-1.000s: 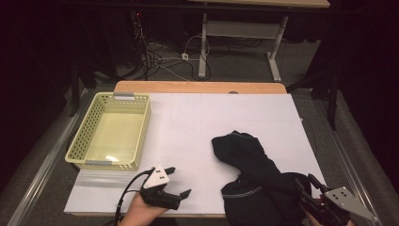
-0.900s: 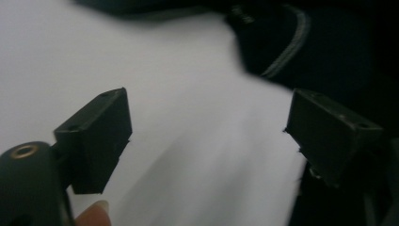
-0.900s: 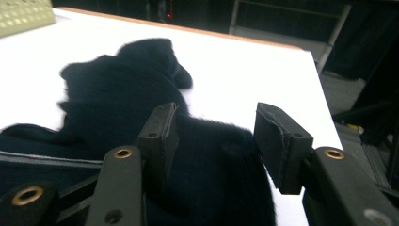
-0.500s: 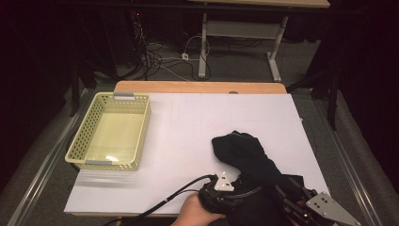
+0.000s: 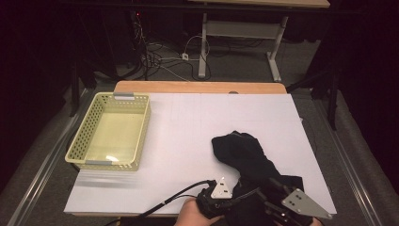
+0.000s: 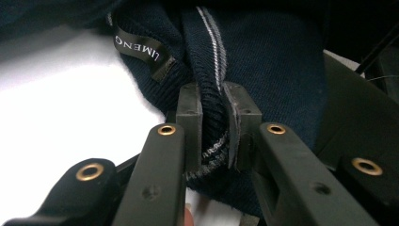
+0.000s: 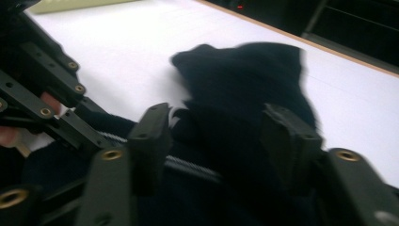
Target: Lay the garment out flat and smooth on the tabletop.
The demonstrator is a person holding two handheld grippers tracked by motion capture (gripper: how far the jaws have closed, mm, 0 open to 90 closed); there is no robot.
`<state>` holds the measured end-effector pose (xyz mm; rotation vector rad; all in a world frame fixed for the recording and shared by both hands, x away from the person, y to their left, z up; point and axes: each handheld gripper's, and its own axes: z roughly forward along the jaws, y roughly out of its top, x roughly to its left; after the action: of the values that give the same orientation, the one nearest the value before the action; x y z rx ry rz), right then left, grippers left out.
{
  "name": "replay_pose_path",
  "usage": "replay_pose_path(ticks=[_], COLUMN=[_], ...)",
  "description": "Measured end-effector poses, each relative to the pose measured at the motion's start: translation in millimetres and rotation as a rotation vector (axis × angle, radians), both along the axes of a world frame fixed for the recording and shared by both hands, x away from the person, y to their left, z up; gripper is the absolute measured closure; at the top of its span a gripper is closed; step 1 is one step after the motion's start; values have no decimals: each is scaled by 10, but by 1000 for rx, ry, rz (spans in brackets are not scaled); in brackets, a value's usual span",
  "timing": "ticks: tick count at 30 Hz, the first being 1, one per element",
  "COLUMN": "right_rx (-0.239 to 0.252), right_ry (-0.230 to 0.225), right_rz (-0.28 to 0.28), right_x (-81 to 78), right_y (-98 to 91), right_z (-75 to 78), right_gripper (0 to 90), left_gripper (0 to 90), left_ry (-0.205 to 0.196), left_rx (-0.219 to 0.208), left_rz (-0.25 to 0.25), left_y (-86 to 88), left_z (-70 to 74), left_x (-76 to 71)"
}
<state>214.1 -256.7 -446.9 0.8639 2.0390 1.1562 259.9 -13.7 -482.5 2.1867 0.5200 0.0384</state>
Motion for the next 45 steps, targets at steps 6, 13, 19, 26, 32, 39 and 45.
replay_pose_path(ticks=[6,13,19,26,32,39,45], right_rx=[-112,-131,-53,0,5,7,28], right_ry=[20,71,-4,28,69,118,131], right_rz=[-26,-12,-59,-122,-187,-293,-301], right_x=[247,361,274,188,32,-87,-126], right_y=[225,238,146,-97,-274,-536,-665], right_z=[-66,-144,-9,-15,-115,-226,-247], right_gripper=[430,802,816,820,850,851,820], left_gripper=[782,817,822,822,821,818,800], left_ry=[-15,-67,-91,-125,-134,-115,-115], left_rx=[-8,11,20,29,37,64,14], left_rz=[15,70,157,250,290,304,286], left_y=[142,541,1008,1424,1607,1599,1582], left_z=[-4,55,135,240,195,72,28], left_x=[-32,23,91,182,213,300,313])
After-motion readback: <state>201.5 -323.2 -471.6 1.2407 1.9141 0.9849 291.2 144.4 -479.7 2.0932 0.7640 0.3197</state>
